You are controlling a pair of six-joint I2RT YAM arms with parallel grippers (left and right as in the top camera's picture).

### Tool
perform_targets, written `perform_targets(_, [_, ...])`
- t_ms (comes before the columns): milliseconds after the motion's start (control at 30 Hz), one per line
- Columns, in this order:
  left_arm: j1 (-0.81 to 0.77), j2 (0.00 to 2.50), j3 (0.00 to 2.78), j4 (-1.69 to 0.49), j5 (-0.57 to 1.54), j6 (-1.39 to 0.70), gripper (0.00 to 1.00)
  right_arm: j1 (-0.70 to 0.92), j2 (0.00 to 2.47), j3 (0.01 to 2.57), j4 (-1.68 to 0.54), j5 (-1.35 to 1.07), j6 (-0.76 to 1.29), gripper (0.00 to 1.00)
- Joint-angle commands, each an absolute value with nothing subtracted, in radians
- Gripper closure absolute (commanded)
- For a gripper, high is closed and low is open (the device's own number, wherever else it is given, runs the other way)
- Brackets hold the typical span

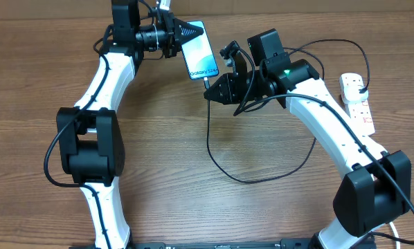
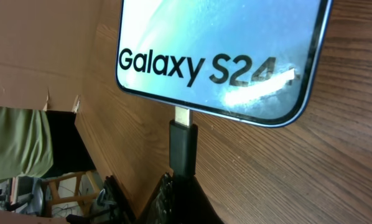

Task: Plug charger to phone and switch on socket
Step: 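Push the USB-C plug upward into the phone's charging port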

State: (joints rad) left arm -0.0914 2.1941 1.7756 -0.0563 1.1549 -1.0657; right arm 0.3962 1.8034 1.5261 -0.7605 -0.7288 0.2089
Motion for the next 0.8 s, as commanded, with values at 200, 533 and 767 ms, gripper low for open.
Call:
perform_targets(200, [-0.093, 2.188, 1.785, -0.053, 1.236, -1.047, 0.96, 0.399, 1.767, 1.554, -0.750, -0.719, 0.200, 0.96])
perform_targets(533, [-0.093, 2.188, 1.785, -0.053, 1.250, -1.046, 0.96, 0.399, 1.767, 1.554, -0.750, -0.715, 0.200, 0.96])
perform_targets(767, [-0.093, 2.188, 1.785, -0.053, 1.246, -1.028, 0.96, 0.399, 1.767, 1.554, -0.750, -0.715, 0.200, 0.96])
